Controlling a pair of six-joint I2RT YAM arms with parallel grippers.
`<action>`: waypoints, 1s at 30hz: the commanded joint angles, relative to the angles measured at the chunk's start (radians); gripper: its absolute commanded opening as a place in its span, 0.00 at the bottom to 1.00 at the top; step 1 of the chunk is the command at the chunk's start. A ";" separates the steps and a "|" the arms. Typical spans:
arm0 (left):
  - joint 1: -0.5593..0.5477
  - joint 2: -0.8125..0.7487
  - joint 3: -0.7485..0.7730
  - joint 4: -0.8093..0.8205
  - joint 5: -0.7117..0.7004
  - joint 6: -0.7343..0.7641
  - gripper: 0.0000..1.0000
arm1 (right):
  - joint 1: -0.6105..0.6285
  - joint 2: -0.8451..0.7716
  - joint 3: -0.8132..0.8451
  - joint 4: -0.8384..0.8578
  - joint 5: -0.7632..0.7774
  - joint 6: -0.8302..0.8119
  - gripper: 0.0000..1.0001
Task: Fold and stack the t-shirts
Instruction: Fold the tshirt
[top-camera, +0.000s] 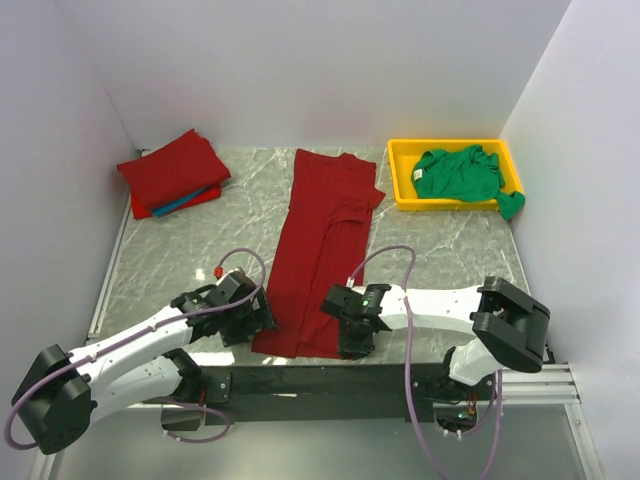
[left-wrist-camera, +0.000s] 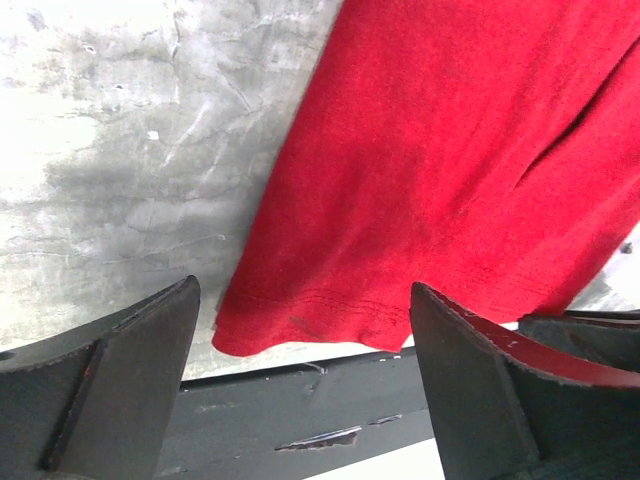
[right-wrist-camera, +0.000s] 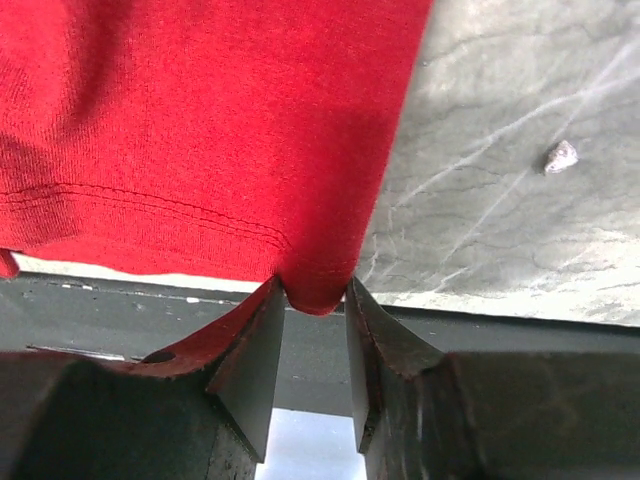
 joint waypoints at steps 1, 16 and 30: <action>-0.005 0.011 0.007 0.020 -0.023 0.013 0.91 | 0.008 -0.046 -0.023 -0.034 0.051 0.034 0.36; -0.035 0.086 -0.033 0.054 -0.016 -0.004 0.66 | -0.010 -0.141 -0.162 0.081 0.068 0.066 0.12; -0.130 0.094 0.013 -0.076 -0.117 -0.093 0.53 | -0.024 -0.139 -0.187 0.107 0.062 0.081 0.00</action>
